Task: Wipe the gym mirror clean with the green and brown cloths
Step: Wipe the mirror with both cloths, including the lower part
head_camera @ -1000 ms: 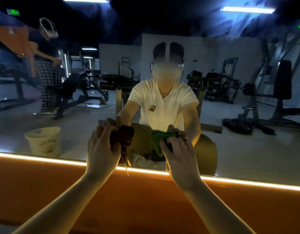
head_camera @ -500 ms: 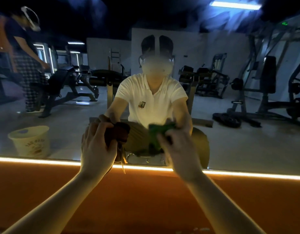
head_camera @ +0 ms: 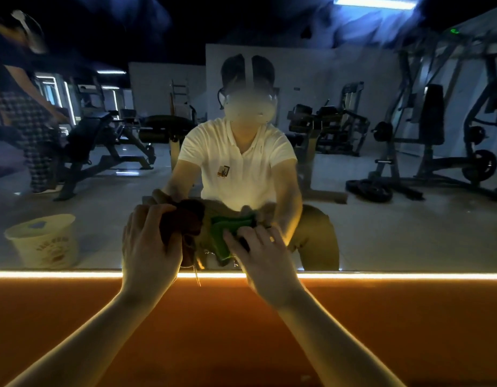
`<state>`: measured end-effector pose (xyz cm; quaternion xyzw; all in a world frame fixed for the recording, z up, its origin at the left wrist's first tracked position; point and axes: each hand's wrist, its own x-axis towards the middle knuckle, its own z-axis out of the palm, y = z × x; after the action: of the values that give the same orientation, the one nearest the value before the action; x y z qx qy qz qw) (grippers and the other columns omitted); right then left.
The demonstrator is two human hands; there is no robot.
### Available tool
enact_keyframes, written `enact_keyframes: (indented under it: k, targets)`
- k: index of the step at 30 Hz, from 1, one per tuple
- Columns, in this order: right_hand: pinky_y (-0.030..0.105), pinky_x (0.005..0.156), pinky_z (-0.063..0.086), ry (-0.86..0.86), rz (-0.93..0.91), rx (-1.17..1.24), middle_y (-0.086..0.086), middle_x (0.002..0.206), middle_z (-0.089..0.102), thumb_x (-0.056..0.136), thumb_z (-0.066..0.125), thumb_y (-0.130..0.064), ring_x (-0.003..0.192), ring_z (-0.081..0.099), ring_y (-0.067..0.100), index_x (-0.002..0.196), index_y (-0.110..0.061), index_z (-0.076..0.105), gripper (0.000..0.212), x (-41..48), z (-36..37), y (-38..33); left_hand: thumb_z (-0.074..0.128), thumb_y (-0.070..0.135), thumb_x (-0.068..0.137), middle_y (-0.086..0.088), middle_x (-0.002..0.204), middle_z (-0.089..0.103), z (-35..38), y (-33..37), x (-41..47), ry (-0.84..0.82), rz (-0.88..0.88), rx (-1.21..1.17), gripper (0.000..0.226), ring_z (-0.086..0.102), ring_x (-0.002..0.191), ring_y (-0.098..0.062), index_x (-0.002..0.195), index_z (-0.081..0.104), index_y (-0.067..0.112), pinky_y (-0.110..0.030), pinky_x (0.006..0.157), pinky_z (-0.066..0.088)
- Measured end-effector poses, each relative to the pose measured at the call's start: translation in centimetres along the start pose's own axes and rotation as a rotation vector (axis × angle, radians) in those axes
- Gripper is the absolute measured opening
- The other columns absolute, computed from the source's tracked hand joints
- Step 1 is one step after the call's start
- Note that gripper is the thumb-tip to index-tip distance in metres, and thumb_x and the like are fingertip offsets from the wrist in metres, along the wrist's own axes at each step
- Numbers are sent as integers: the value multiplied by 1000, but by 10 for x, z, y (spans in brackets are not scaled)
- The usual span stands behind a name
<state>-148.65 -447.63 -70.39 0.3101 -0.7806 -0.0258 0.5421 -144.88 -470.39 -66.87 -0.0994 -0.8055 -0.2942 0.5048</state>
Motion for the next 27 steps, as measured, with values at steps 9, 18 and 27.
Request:
enact_keyframes:
  k: [9, 18, 27]
  targets:
    - [30, 66, 53, 184, 657, 199, 4, 97, 62, 95, 51, -8, 81, 61, 13, 113, -6, 56, 19, 11, -85, 73, 73, -2, 85, -13, 111, 56, -3, -3, -1, -35, 9, 8, 35, 51, 104, -26, 116, 59, 6, -45, 92, 42]
    - [33, 67, 53, 319, 1143, 578, 2, 95, 60, 95, 44, 6, 79, 62, 4, 111, -10, 49, 23, 43, -78, 49, 65, 9, 91, -6, 112, 59, -15, -16, -7, -51, -8, -117, 27, 55, 106, -23, 117, 60, 11, -40, 92, 45]
    - [41, 67, 56, 217, 1054, -16, 10, 97, 63, 96, 42, -15, 80, 62, 22, 107, -7, 55, 18, 47, -75, 50, 71, 3, 87, -9, 118, 59, -10, -13, 4, -75, -23, -132, 36, 57, 110, -26, 121, 60, 9, -43, 97, 48]
